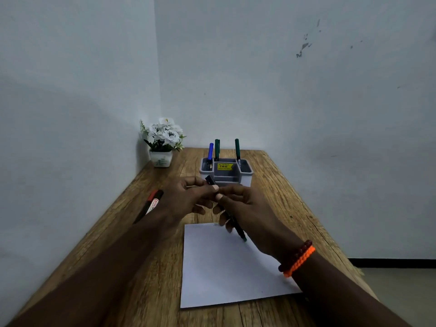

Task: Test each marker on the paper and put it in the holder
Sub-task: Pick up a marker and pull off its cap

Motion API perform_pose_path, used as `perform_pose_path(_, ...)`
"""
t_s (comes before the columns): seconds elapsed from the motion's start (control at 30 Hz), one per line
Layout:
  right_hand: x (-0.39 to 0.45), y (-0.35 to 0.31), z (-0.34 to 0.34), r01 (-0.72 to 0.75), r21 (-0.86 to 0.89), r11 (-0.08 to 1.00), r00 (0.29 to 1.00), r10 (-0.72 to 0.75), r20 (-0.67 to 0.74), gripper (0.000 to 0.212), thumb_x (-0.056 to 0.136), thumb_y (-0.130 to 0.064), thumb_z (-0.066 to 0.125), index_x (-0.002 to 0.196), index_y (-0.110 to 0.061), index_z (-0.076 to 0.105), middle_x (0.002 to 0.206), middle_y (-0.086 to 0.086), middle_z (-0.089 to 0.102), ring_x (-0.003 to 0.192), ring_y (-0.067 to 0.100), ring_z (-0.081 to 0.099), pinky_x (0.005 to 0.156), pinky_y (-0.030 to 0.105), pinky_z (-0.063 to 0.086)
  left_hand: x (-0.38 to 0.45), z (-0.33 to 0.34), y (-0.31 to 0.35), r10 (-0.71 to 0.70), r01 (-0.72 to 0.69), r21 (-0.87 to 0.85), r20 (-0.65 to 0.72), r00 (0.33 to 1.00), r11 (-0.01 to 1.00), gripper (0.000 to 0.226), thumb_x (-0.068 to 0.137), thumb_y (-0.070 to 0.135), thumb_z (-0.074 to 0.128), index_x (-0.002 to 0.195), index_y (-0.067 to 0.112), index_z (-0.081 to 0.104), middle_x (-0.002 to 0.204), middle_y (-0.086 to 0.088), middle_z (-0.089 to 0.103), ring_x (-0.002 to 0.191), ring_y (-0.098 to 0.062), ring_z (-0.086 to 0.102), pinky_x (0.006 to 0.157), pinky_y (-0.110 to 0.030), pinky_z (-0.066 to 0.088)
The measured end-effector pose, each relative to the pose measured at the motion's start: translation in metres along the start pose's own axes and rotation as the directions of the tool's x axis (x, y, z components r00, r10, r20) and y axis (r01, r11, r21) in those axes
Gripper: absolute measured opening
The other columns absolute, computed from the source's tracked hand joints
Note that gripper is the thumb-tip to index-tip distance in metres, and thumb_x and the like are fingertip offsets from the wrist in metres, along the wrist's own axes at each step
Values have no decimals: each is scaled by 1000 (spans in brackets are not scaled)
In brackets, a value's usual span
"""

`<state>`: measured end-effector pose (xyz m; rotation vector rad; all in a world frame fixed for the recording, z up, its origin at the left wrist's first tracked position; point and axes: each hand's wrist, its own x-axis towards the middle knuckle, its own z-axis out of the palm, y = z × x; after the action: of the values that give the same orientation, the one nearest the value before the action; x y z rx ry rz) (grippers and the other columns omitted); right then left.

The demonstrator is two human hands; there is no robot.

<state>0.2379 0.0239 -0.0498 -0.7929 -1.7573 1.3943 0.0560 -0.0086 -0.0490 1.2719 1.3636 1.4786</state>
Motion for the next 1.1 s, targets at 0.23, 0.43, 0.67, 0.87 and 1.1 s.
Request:
perform_pose_path(0.23,-1,4,0,35,-169,985,997,-46,-62,27,105,-27,62,98,-8,81,71,6,70,53,9,55,46,20,43,1,1,-7,31,-31,38,4,1000,999,33,86,37,76,100,7,77,83,-12,76,72,-22,69,66,-35,55)
perform_pose_path(0.43,-1,4,-1,96,-211,973,991,-113,-69,23,105,-21,63,104,-10,83,60,-11,66,53,-2,55,50,10,40,4,-1,-6,33,-34,47,19,999,998,38,81,39,76,102,7,78,89,-16,77,78,-24,72,73,-38,59)
perform_pose_path(0.67,-1,3,1,106,-213,971,990,-124,-72,21,104,-25,64,109,-16,82,55,-15,65,51,-1,54,49,10,41,3,-3,-2,48,-48,21,22,999,999,34,82,34,75,99,4,78,86,-17,76,74,-24,70,70,-37,60)
perform_pose_path(0.87,-1,1,3,29,-114,993,1000,-30,-4,31,103,-21,65,134,-21,65,84,13,79,49,14,61,42,25,49,8,-6,0,-6,7,25,-37,999,1000,24,100,24,61,96,2,71,74,-12,70,67,-24,64,62,-38,57)
perform_pose_path(1.1,-1,2,7,23,-56,998,999,-21,32,19,104,-7,61,122,-13,58,106,20,72,66,26,76,46,30,59,9,-25,8,11,5,116,-135,991,993,29,105,18,39,85,5,56,68,-13,62,56,-24,56,52,-34,49)
